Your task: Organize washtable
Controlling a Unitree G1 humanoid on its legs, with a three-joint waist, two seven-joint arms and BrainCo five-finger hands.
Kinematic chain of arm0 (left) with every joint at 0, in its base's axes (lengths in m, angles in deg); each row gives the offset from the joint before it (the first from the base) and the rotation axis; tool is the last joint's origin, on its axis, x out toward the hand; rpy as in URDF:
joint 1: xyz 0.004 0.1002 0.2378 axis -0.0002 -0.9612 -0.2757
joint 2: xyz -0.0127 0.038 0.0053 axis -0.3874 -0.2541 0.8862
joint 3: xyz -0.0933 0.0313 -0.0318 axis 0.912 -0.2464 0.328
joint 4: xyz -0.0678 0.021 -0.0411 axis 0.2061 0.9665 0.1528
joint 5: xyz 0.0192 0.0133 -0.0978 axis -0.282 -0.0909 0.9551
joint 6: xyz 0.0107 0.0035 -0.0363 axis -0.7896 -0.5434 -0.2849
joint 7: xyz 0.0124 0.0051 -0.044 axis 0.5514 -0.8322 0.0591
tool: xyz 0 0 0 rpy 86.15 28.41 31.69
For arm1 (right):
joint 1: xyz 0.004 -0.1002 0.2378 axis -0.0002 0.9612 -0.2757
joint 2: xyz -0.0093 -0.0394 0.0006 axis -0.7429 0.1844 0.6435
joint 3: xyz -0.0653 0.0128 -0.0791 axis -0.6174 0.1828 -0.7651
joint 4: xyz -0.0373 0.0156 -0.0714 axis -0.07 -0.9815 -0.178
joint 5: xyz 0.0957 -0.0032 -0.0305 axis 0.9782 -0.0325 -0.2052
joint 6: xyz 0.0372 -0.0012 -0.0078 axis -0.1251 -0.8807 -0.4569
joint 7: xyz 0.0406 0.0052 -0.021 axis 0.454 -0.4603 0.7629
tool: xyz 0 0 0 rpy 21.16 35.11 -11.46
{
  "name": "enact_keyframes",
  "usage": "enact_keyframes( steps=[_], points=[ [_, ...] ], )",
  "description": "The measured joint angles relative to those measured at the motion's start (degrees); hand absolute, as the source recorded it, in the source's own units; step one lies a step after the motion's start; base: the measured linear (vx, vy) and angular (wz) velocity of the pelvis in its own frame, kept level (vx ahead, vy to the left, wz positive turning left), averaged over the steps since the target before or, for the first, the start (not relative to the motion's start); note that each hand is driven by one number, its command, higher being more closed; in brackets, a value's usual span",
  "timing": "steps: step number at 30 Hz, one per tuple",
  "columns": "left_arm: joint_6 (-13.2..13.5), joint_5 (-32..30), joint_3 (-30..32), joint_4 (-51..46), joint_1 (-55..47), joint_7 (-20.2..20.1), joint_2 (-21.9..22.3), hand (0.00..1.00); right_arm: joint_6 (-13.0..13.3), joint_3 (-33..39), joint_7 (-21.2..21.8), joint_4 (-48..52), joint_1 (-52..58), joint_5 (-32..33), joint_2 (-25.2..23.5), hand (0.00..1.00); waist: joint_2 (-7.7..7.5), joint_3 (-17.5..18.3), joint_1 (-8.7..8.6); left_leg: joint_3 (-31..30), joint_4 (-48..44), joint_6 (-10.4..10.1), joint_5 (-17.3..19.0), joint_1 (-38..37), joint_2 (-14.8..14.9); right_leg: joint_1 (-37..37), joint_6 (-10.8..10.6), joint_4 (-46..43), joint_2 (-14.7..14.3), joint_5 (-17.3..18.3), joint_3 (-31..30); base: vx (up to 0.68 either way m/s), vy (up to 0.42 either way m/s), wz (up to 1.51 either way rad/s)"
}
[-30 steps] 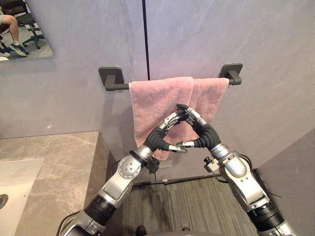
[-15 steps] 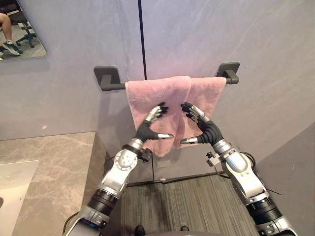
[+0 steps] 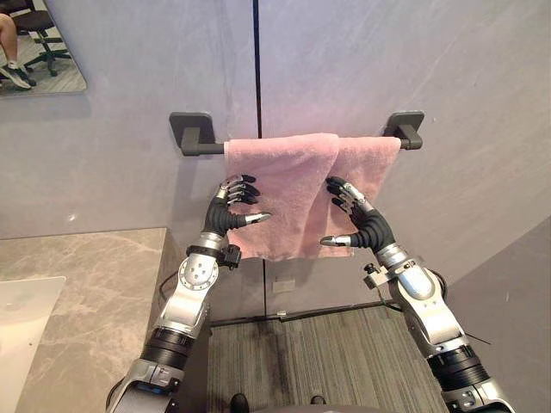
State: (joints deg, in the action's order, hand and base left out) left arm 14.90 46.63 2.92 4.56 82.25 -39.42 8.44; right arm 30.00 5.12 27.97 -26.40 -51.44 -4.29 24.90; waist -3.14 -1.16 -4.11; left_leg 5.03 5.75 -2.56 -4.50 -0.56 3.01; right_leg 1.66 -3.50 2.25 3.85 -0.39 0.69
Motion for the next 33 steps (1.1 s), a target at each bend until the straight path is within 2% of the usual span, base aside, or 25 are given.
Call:
enact_keyframes(
  steps=[8,16,22,26,33],
  points=[
    [0.01,0.10,4.09,0.00,-0.04,0.91,0.09,0.00,-0.04,3.10,-0.75,-2.24,-0.01,0.35,-1.00,0.00,-0.30,-0.11,0.06,-0.29,-0.01,0.01,-0.16,0.03,0.00,0.09,0.00,-0.03,0.00,0.00,0.51,0.00,0.000,0.00],
    [0.13,0.13,6.52,-0.09,-1.02,1.00,0.37,0.00,-0.01,9.15,-4.10,-2.90,-0.01,-0.95,-1.24,0.00,-0.31,-0.11,0.22,-0.61,-0.12,0.08,-0.33,0.01,-0.02,0.36,0.00,-0.02,0.03,-0.01,0.80,-0.01,-0.003,0.01],
    [0.22,0.26,9.21,-0.89,-5.06,0.95,2.32,0.00,0.00,15.15,-6.44,-4.32,0.74,-1.96,-2.23,0.00,-0.29,-0.13,0.18,-0.85,-0.10,0.08,-0.35,-0.14,-0.07,0.62,0.00,-0.02,0.01,0.00,1.13,-0.01,-0.002,0.01],
    [0.32,0.47,12.55,-4.67,-7.82,0.85,3.67,0.00,0.06,19.46,-7.34,-3.92,2.47,-1.78,-3.33,0.00,-0.27,-0.14,0.16,-0.88,-0.10,0.08,-0.35,-0.23,-0.15,0.67,-0.02,-0.12,0.06,0.05,1.41,0.00,0.000,0.00],
    [0.71,2.22,16.15,-9.67,-14.73,0.40,6.28,0.00,0.55,24.88,-7.79,-0.54,7.35,0.94,-6.33,0.00,0.35,-0.53,-0.02,-1.12,0.20,0.05,-0.30,-0.74,-0.28,1.03,-0.27,-0.64,0.27,0.74,1.94,0.00,-0.001,0.00]
  ],
)
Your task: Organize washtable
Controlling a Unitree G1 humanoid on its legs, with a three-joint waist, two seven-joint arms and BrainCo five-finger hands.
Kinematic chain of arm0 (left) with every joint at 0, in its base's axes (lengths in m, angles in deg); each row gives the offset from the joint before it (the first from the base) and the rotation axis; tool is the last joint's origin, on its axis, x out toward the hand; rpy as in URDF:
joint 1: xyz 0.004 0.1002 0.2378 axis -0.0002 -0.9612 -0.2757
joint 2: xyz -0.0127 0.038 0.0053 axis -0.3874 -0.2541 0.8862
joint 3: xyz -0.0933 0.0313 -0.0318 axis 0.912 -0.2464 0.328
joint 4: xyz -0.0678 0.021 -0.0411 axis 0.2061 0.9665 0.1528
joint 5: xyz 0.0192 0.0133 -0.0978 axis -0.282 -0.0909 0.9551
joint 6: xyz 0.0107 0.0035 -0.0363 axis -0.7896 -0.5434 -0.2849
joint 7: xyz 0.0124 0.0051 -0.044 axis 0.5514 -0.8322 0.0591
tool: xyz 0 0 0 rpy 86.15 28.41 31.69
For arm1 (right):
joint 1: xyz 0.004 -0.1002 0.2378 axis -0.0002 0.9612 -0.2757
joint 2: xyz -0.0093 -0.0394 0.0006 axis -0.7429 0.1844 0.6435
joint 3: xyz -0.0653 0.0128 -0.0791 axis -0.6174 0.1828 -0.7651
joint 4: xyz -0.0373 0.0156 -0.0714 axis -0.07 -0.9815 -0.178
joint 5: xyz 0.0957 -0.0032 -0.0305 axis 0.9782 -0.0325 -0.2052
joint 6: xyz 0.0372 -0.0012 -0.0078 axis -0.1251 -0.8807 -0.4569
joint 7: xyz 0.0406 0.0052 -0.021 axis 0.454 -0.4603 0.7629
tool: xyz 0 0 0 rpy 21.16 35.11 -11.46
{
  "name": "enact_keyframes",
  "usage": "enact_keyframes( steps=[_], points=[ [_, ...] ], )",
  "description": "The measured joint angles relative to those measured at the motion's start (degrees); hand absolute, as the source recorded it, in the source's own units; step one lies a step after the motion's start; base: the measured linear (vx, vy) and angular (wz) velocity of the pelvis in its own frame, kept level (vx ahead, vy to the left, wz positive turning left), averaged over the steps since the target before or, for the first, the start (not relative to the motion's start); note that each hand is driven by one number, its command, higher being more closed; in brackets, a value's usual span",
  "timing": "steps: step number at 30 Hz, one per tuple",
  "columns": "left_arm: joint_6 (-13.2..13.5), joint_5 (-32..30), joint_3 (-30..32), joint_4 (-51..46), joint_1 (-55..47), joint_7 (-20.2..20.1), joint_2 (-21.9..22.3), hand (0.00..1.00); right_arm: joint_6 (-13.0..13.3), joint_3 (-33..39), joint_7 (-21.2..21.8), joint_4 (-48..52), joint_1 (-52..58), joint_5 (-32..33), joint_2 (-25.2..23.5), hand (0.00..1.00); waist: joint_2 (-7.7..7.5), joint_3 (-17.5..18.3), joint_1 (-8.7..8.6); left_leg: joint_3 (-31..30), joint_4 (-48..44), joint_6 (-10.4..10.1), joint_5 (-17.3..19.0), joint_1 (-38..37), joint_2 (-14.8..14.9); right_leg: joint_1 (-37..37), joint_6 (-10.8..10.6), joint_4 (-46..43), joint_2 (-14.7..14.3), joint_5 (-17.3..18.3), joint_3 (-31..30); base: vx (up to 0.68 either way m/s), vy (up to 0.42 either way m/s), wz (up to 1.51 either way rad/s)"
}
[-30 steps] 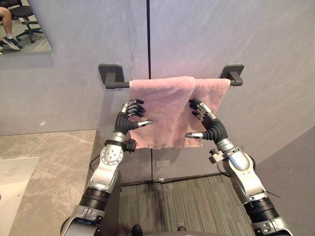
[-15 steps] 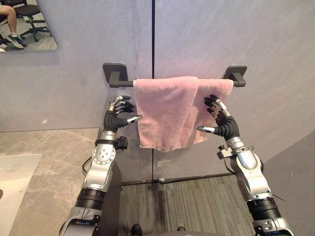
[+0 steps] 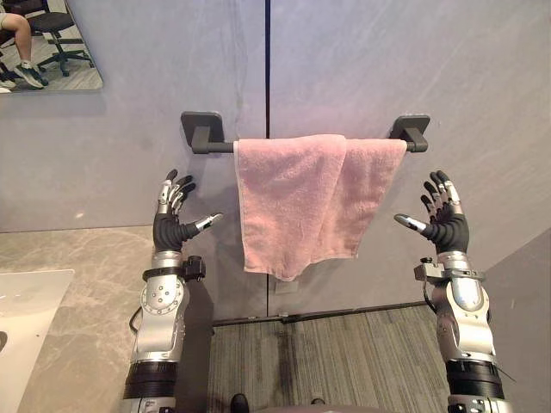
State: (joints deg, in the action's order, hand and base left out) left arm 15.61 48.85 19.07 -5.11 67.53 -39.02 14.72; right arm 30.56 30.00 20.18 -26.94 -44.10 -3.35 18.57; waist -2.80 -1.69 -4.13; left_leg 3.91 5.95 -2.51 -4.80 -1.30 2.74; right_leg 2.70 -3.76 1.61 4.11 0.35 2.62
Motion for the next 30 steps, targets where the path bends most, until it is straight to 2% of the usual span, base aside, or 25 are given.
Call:
enact_keyframes(
  steps=[4,9,14,19,21,24,30],
  points=[
    [0.07,0.39,1.50,-0.87,-6.09,-1.22,2.07,0.00,0.28,2.06,-1.13,1.35,3.93,-1.82,-1.08,0.00,0.30,-0.20,0.03,0.01,-0.01,-0.02,0.03,-0.03,0.03,-0.01,0.03,-0.04,-0.01,0.06,0.02,0.00,0.000,0.00],
    [0.05,1.31,1.39,0.39,-13.21,-3.54,5.14,0.00,0.18,2.05,-1.40,0.89,11.50,-11.74,-3.78,0.00,0.69,-0.44,0.13,0.00,0.01,-0.04,0.06,0.01,0.03,0.01,0.01,0.04,0.00,0.08,0.04,0.00,0.000,0.00],
    [-0.02,1.26,-0.46,7.52,-15.96,-4.86,6.80,0.00,-0.54,-2.07,-1.31,-5.33,17.47,-17.03,-6.17,0.00,0.93,-0.56,0.27,0.04,0.02,-0.13,0.14,-0.25,0.14,0.18,-0.05,-0.31,0.00,0.32,0.07,0.00,0.000,0.00],
    [-1.08,1.18,-4.29,16.70,-18.02,-6.05,7.00,0.00,-1.14,-8.07,-1.16,-16.86,19.48,-20.31,-7.88,0.00,1.10,-0.64,0.49,0.31,0.02,-0.35,0.56,-0.49,0.38,0.56,0.01,-0.34,-0.02,0.82,0.34,-0.01,-0.005,0.02],
    [-1.70,1.17,-4.79,19.42,-18.23,-6.01,7.18,0.00,-1.58,-8.48,-1.20,-19.09,19.46,-21.34,-8.35,0.00,1.16,-0.68,0.65,0.56,0.02,-0.39,0.63,-0.52,0.40,0.55,-0.27,-0.38,0.01,1.20,0.35,0.00,0.000,0.00],
    [-2.41,0.65,-5.46,23.07,-18.22,-5.95,7.18,0.00,-2.20,-9.01,-1.24,-23.67,19.45,-22.29,-8.37,0.00,1.15,-0.67,1.78,0.74,0.02,-0.52,0.91,-0.64,0.39,0.57,-0.25,-0.47,0.05,1.40,0.28,0.00,0.000,0.00],
    [-2.80,-2.21,-5.43,34.06,-17.77,-5.47,6.78,0.00,-2.40,-9.01,-2.51,-32.18,18.52,-23.74,-8.23,0.00,1.24,-0.68,1.86,0.83,0.00,-0.51,1.49,-1.53,0.25,1.50,-0.20,-0.44,0.07,1.50,0.25,0.03,-0.006,-0.01]
  ],
)
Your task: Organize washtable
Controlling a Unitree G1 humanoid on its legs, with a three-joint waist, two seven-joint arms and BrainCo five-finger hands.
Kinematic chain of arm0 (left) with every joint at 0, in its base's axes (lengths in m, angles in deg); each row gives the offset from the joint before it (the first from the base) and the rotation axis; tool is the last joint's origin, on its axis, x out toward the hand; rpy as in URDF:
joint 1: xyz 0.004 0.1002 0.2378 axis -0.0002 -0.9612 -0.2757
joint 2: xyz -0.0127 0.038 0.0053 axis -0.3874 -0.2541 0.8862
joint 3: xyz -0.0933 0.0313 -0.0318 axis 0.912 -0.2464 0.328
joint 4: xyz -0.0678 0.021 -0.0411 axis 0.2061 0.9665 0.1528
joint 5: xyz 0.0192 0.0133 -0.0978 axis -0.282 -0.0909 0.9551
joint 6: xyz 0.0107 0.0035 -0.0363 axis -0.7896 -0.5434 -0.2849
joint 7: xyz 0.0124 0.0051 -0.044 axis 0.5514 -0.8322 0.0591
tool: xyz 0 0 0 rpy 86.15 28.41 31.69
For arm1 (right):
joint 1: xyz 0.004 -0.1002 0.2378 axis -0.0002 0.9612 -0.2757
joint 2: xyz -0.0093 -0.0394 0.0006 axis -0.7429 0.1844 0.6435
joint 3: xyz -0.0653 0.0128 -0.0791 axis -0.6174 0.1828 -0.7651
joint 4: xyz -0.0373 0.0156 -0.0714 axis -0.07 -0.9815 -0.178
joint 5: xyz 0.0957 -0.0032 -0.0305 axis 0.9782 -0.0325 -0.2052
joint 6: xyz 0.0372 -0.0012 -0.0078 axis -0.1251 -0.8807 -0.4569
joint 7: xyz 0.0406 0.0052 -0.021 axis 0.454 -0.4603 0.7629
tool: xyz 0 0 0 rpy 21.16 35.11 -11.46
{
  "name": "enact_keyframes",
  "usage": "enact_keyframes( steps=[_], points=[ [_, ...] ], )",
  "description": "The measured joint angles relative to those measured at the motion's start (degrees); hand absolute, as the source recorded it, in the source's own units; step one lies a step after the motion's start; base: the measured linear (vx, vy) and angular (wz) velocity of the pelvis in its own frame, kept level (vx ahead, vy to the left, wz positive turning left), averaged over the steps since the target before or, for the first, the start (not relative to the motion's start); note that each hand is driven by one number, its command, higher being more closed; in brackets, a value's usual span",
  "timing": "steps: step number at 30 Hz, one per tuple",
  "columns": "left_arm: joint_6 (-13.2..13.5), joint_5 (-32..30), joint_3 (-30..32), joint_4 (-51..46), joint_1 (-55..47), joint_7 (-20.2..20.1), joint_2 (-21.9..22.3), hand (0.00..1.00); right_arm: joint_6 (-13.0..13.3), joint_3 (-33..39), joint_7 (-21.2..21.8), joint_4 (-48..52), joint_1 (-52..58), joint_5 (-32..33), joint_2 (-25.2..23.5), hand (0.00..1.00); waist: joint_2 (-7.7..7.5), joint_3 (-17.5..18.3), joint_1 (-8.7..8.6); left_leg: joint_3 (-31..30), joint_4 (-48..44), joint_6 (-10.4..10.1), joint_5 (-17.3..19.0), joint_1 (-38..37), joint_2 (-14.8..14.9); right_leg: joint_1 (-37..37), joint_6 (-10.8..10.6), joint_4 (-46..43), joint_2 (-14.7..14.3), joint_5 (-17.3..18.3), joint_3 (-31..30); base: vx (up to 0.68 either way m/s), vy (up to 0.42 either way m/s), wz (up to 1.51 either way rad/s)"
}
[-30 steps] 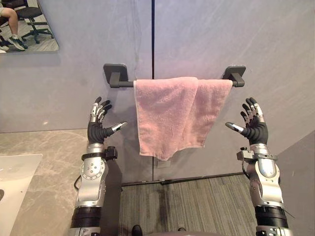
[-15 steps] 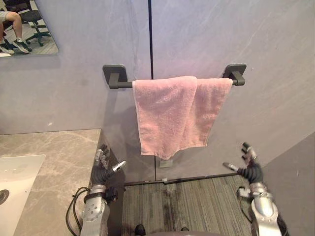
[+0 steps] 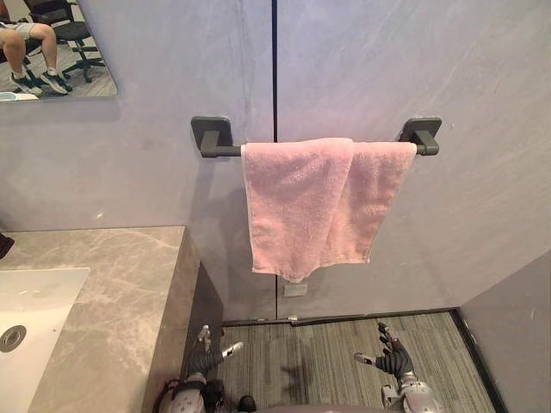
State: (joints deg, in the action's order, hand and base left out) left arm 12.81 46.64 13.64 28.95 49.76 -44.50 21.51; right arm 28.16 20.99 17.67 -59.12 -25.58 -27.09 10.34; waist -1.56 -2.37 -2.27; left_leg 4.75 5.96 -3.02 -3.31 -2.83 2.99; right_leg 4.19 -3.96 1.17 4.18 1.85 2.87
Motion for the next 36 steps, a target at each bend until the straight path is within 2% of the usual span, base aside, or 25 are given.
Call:
enact_keyframes(
  steps=[4,10,22,25,26,27,28,29,31,32,33,34,36],
  points=[
    [-0.03,-1.14,0.24,6.63,1.18,0.95,-0.29,0.00,-0.68,0.18,-0.96,-5.29,-1.70,-0.02,0.54,0.00,0.40,-0.12,0.00,0.05,-0.11,0.14,-0.01,-0.26,-0.06,0.09,0.11,0.00,-0.07,0.09,-0.32,0.02,-0.008,-0.04],
    [-0.09,-2.15,0.34,11.37,2.86,1.05,-0.29,0.00,-1.43,0.53,-1.09,-10.11,-3.62,0.03,1.45,0.00,1.36,-0.97,-0.01,0.21,-0.27,0.05,0.29,-1.39,-0.06,0.83,0.10,-0.12,-0.12,0.18,-0.94,0.01,-0.004,-0.04],
    [-0.13,-2.18,0.46,15.56,3.89,1.09,-0.55,0.00,-2.36,0.54,-1.18,-14.43,-3.85,0.05,1.48,0.00,0.81,-1.29,0.04,0.27,0.00,-0.09,0.91,-1.70,-0.14,0.41,-0.23,-1.21,-0.06,1.67,-1.31,-0.03,-0.003,-0.01],
    [-0.10,-2.10,0.73,15.23,4.00,1.10,-0.42,0.00,-2.40,0.43,-1.21,-14.39,-5.61,0.02,1.43,0.00,0.52,-1.81,0.61,2.19,-0.55,0.21,1.90,-0.88,-0.18,-4.37,-0.42,-7.84,0.06,5.03,-3.24,0.02,0.000,-0.25],
    [-0.10,-2.09,0.94,14.65,4.16,1.12,-0.51,0.00,-2.40,0.28,-1.22,-14.32,-6.55,0.02,1.27,0.00,0.05,-2.63,0.84,2.86,-1.85,0.20,2.75,-0.50,-0.16,-5.88,-1.20,-10.89,0.29,6.18,-4.04,0.03,-0.018,-0.39],
    [-0.04,-2.05,1.07,13.45,4.45,1.15,-0.84,0.00,-2.40,-0.03,-1.23,-14.05,-7.52,0.00,1.13,0.00,-0.37,-3.93,1.17,3.40,-5.41,0.24,4.82,0.68,-0.24,-7.58,-2.16,-14.98,0.89,7.85,-4.69,0.02,-0.031,-0.24],
    [-0.02,-2.01,1.37,12.95,5.23,1.30,-0.98,0.00,-2.42,-0.07,-1.25,-13.75,-8.01,0.00,1.12,0.00,-0.71,-4.94,1.43,3.31,-10.33,0.29,7.61,3.06,-0.07,-8.88,-4.03,-18.78,1.24,9.14,-4.80,0.02,-0.037,-0.12],
    [-0.03,-1.98,1.37,12.71,5.37,1.56,-0.95,0.00,-2.43,-0.15,-1.25,-13.57,-8.16,0.00,1.16,0.00,-0.69,-5.18,1.60,3.06,-13.24,0.12,8.91,4.56,0.30,-9.85,-4.35,-20.63,1.14,9.34,-5.01,0.03,-0.031,0.03],
    [-0.45,-1.99,1.34,12.02,5.73,2.09,-0.68,0.00,-2.78,-0.25,-1.22,-11.69,-7.72,0.00,1.13,0.00,0.52,-5.98,1.58,1.28,-18.06,0.31,11.11,6.49,2.14,-11.85,-4.19,-26.91,0.06,9.25,-6.33,0.07,-0.032,0.33],
    [-0.64,-1.99,1.34,11.85,6.32,2.16,-0.67,0.00,-2.87,-0.25,-1.18,-10.66,-6.92,0.00,1.04,0.00,1.44,-6.54,1.59,-0.06,-18.76,0.30,11.31,6.69,2.56,-13.25,-2.71,-30.46,-0.20,10.08,-6.62,0.11,-0.056,0.63],
    [-0.77,-1.97,1.33,11.11,6.59,2.28,-0.16,0.00,-3.04,-0.25,-1.10,-9.75,-6.18,0.01,1.05,0.00,1.31,-6.54,1.64,-1.35,-19.68,-0.09,11.83,7.07,2.57,-14.34,-0.81,-33.55,0.08,11.66,-7.49,0.14,-0.112,0.78],
    [-0.82,-1.95,1.41,10.37,6.95,2.36,-0.03,0.00,-3.20,-0.25,-1.09,-8.48,-5.28,0.03,1.06,0.00,1.04,-6.22,1.61,-3.42,-22.10,-0.74,13.11,8.28,2.94,-14.98,-0.13,-36.20,0.69,13.52,-9.17,0.08,-0.178,0.93],
    [-0.84,-1.59,1.82,9.93,7.70,2.78,-0.42,0.00,-3.22,-0.28,-1.05,-6.63,-4.44,0.06,1.02,0.00,1.12,-6.04,1.74,-7.13,-26.10,-2.55,14.96,10.75,3.77,-15.50,0.04,-37.40,2.26,14.51,-13.65,0.06,-0.264,0.87]
  ],
)
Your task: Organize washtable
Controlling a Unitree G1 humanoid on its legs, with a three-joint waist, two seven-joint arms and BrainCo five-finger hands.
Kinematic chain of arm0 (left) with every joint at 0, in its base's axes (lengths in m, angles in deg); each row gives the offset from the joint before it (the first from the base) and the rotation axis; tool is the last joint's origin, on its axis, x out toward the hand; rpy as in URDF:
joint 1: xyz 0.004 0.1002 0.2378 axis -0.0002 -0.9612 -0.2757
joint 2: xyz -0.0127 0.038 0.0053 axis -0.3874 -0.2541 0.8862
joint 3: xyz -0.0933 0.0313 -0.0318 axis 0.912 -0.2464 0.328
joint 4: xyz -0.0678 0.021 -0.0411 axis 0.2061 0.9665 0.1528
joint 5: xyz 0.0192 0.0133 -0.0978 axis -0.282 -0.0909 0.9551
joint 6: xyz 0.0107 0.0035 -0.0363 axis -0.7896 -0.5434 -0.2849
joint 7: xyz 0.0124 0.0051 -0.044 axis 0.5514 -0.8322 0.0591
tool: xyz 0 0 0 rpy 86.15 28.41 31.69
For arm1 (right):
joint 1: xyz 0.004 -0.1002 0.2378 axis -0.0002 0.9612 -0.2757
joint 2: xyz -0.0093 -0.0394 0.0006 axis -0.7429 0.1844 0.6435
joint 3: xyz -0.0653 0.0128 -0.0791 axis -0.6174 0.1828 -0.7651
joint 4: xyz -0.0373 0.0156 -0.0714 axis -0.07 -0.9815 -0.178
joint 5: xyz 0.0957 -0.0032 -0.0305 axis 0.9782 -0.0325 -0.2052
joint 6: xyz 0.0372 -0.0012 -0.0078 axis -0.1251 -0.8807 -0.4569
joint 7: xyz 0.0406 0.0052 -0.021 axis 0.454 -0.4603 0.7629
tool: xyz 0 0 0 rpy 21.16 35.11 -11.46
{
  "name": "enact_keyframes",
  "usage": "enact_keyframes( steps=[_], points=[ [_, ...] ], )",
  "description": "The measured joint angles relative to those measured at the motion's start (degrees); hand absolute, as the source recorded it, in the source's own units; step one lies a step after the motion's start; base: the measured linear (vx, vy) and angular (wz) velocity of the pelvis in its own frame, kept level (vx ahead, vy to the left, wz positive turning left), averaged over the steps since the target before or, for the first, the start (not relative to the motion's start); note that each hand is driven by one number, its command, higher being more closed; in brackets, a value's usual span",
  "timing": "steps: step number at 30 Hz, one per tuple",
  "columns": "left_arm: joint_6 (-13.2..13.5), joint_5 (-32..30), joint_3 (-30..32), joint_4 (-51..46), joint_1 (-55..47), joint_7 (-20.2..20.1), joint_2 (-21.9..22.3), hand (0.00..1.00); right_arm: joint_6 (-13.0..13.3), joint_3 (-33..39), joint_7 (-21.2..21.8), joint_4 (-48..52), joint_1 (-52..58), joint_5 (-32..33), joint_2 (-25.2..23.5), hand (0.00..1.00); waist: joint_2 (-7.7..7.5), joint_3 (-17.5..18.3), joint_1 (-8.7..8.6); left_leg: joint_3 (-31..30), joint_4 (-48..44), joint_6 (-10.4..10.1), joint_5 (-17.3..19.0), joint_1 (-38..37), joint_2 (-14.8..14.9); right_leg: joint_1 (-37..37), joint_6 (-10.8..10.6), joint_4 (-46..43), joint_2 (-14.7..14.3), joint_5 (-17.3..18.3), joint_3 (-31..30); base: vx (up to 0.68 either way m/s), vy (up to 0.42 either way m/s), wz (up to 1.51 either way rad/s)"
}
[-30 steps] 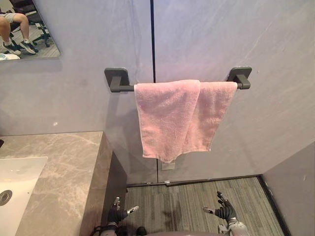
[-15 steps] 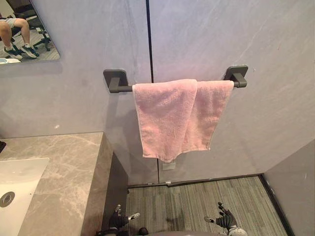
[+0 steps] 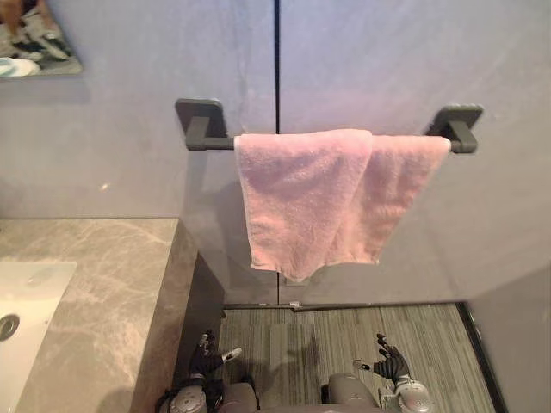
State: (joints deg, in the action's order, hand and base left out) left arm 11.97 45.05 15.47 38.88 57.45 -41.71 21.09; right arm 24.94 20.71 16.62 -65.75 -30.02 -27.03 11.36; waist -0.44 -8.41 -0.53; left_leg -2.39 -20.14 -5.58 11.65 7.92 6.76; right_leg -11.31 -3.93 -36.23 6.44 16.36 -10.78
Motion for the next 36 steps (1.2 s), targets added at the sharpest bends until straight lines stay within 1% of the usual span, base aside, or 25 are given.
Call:
enact_keyframes(
  steps=[2,3,4,5,6,7,8,9,10,11,12,13,14,15,17,18,20,21,22,23,26,28,33,34,36],
  points=[
    [0.00,0.35,0.67,-0.59,-0.06,0.83,-0.16,0.00,-0.03,-0.17,0.07,1.38,-0.35,0.02,-0.01,0.00,-0.63,0.38,0.94,-3.85,-3.41,-3.09,1.49,2.52,1.72,0.45,-0.39,0.37,1.95,-0.25,-4.49,0.03,-0.470,0.72],
    [0.01,0.72,0.70,-0.77,-0.06,0.90,-0.18,0.00,-0.03,-0.48,0.06,2.07,-0.28,0.00,0.03,0.00,-1.17,0.47,1.35,-4.81,-4.27,-4.38,1.79,3.19,2.15,1.00,-2.74,1.25,2.48,0.29,-5.33,0.00,-0.520,0.82],
    [-0.06,0.87,0.72,-0.70,-0.15,1.05,0.01,0.00,-0.13,-0.92,0.10,2.05,-0.48,-0.04,0.12,0.00,-2.03,0.90,1.33,-7.07,-4.17,-6.04,1.30,3.90,2.87,2.50,-6.66,2.77,2.02,4.62,-3.70,-0.02,-0.601,0.63],
    [-0.07,1.64,0.95,-0.49,-0.37,1.21,1.59,0.00,-0.19,-1.11,0.10,2.17,-1.94,-0.02,0.70,0.00,-0.55,0.90,2.48,-8.09,-0.96,-8.11,-0.95,3.47,5.23,2.92,-4.94,4.04,0.41,7.50,-0.41,-0.05,-0.601,0.62],
    [-0.14,1.79,0.72,-0.21,-0.45,1.24,2.80,0.00,-0.22,-1.50,0.08,2.16,-2.66,0.01,1.38,0.00,0.75,0.62,2.84,-8.56,0.61,-8.10,-2.78,3.40,6.38,2.94,-4.81,3.48,-0.69,7.54,0.75,-0.08,-0.577,0.68],
    [0.02,1.83,0.12,-0.41,-0.29,1.25,4.26,0.00,-0.33,-1.98,-0.11,2.16,-3.22,0.03,2.78,0.00,0.69,0.42,2.74,-8.36,4.25,-6.67,-7.52,3.37,7.38,2.86,-3.76,2.65,-1.14,8.07,3.28,-0.15,-0.594,1.25],
    [0.04,1.90,-0.60,-0.57,0.02,1.85,5.07,0.00,-0.36,-2.15,-0.08,2.15,-3.18,0.04,3.42,0.00,1.23,0.72,2.01,-6.74,8.29,-3.03,-13.77,3.82,8.14,3.04,-2.58,2.33,-1.26,8.07,7.65,-0.16,-0.458,1.39],
    [0.02,1.94,-0.80,-0.55,0.01,2.04,5.26,0.00,-0.33,-2.19,-0.13,2.04,-3.33,0.05,3.80,0.00,1.25,0.74,1.49,-5.07,10.22,-1.39,-16.75,4.16,8.24,2.91,-1.87,2.62,-1.50,7.74,9.52,-0.19,-0.517,1.48],
    [0.00,2.01,-2.00,-0.51,0.10,2.16,4.96,0.00,-0.25,-2.41,-0.18,1.85,-4.32,0.04,3.78,0.00,1.25,0.76,1.22,-1.68,13.05,1.38,-20.62,4.58,8.33,2.91,0.25,3.56,-1.47,7.06,12.91,-0.11,-0.236,0.97],
    [0.00,2.01,-2.46,-0.49,0.15,2.17,4.95,0.00,-0.16,-2.45,-0.19,1.49,-4.98,0.04,3.84,0.00,1.34,0.71,1.38,0.33,12.46,0.74,-20.13,4.98,8.24,2.83,1.34,4.28,-1.62,6.60,14.20,-0.14,-0.337,1.11],
    [-0.11,2.01,-2.97,-0.47,0.45,2.13,4.88,0.00,-0.14,-1.88,-0.46,0.16,-6.05,0.05,3.95,0.00,1.39,0.69,1.12,3.16,6.95,-2.10,-17.08,6.71,7.03,3.06,3.82,6.13,-1.53,5.23,17.94,-0.10,-0.281,1.05],
    [-0.12,2.02,-3.53,-0.47,1.00,2.12,4.53,0.00,-0.14,-1.53,-1.20,-0.36,-6.63,0.06,3.93,0.00,0.99,0.49,1.19,4.42,2.70,-3.11,-13.77,7.49,5.53,3.27,5.03,7.37,-1.33,4.31,20.47,-0.12,-0.322,1.12],
    [-0.11,2.03,-4.14,-0.49,1.23,2.09,4.12,0.00,-0.15,-1.27,-1.37,-0.39,-6.52,0.06,3.85,0.00,0.80,0.38,1.23,5.18,1.20,-3.04,-12.24,7.44,4.48,3.55,5.61,8.01,-1.22,3.89,21.97,-0.13,-0.222,1.35],
    [-0.12,2.02,-5.10,-0.52,1.75,1.98,3.11,0.00,-0.15,-0.71,-1.46,-0.82,-6.49,0.10,3.64,0.00,0.94,0.49,1.15,8.93,-2.09,-2.31,-7.94,6.57,3.62,4.30,6.93,9.43,-1.11,2.91,26.11,-0.13,-0.137,1.08],
    [-0.15,2.01,-5.65,-0.52,2.21,1.89,2.47,0.00,-0.15,-0.28,-1.47,-1.17,-6.44,0.16,3.64,0.00,0.81,0.41,1.07,11.91,-6.21,-1.05,-4.20,5.62,3.34,5.24,7.31,10.01,-0.71,2.68,29.13,-0.12,-0.074,1.12],
    [-0.17,1.99,-6.81,-0.53,3.03,1.73,1.87,0.00,-0.16,0.58,-1.68,-1.39,-6.20,0.58,3.04,0.00,0.87,0.45,-0.33,16.42,-9.78,0.40,0.09,2.93,3.33,7.59,7.37,10.65,0.31,2.64,34.59,-0.11,-0.025,1.41],
    [-0.17,1.91,-7.47,-0.53,3.85,1.70,1.69,0.00,-0.16,1.82,-2.06,-1.47,-5.82,0.99,2.34,0.00,1.06,0.57,-1.98,19.27,-7.05,0.92,1.07,0.76,3.11,9.35,6.94,11.50,0.87,2.40,38.28,-0.13,0.022,1.45],
    [-0.21,1.75,-8.53,-0.50,4.82,1.65,1.05,0.00,-0.16,2.79,-2.52,-2.19,-5.87,1.55,1.70,0.00,0.88,0.74,-2.30,20.13,-0.78,2.39,-0.24,-0.97,1.78,10.20,6.20,12.70,1.14,1.76,39.77,-0.13,0.069,1.04],
    [-0.23,1.68,-8.77,-0.55,5.06,1.65,0.19,0.00,-0.37,2.78,-2.48,-3.33,-6.01,2.54,0.99,0.00,0.03,1.30,-1.52,19.56,4.97,2.33,-3.85,-2.69,-0.30,10.36,5.63,14.44,1.49,-0.19,39.80,-0.12,0.085,0.77],
    [-0.26,1.59,-8.77,-0.53,4.79,1.71,-0.41,0.00,-0.28,2.47,-2.49,-3.28,-6.21,2.94,0.62,0.00,-0.05,1.65,-1.68,18.97,9.46,2.65,-6.68,-4.33,-1.60,10.88,5.38,16.28,1.46,-1.82,39.71,-0.07,0.072,0.34],
    [-0.25,0.63,-8.47,-0.50,3.73,1.72,-1.33,0.00,-0.22,2.03,-2.47,-5.09,-7.39,3.45,0.20,0.00,0.49,1.76,-1.65,18.43,20.42,3.64,-12.87,-9.01,-3.90,12.04,4.56,19.75,1.04,-4.92,38.40,-0.10,0.102,0.11],
    [-0.25,0.47,-7.82,-0.21,2.33,1.69,-1.67,0.00,-0.46,1.31,-2.46,-6.00,-8.61,3.34,0.05,0.00,0.76,1.79,-1.68,19.70,25.27,4.45,-15.29,-11.38,-4.40,11.65,4.10,19.95,0.60,-6.06,36.45,-0.18,0.111,-0.28],
    [-0.33,0.46,-6.15,2.18,0.80,1.67,-1.61,0.00,-1.22,1.22,-2.46,-7.08,-8.75,2.36,-0.35,0.00,0.77,1.60,-1.84,19.29,26.09,5.06,-15.93,-11.07,-5.88,10.87,3.31,20.13,1.58,-6.86,34.36,-0.17,0.101,-0.05],
    [-0.33,0.47,-6.16,2.22,0.69,1.67,-1.62,0.00,-1.23,1.18,-2.45,-7.08,-8.72,2.35,-0.37,0.00,1.03,1.12,-1.81,17.78,26.11,5.21,-15.84,-10.52,-6.36,10.68,2.22,19.53,1.62,-6.19,33.49,-0.17,0.055,0.25],
    [-0.34,0.44,-6.18,2.21,0.90,1.69,-1.81,0.00,-1.19,0.50,-2.43,-6.92,-8.04,2.37,-0.40,0.00,1.43,0.75,-2.00,14.12,26.11,5.25,-15.86,-9.28,-7.43,8.82,0.59,17.74,-0.94,-4.20,25.36,-0.12,0.008,0.61]
  ],
)
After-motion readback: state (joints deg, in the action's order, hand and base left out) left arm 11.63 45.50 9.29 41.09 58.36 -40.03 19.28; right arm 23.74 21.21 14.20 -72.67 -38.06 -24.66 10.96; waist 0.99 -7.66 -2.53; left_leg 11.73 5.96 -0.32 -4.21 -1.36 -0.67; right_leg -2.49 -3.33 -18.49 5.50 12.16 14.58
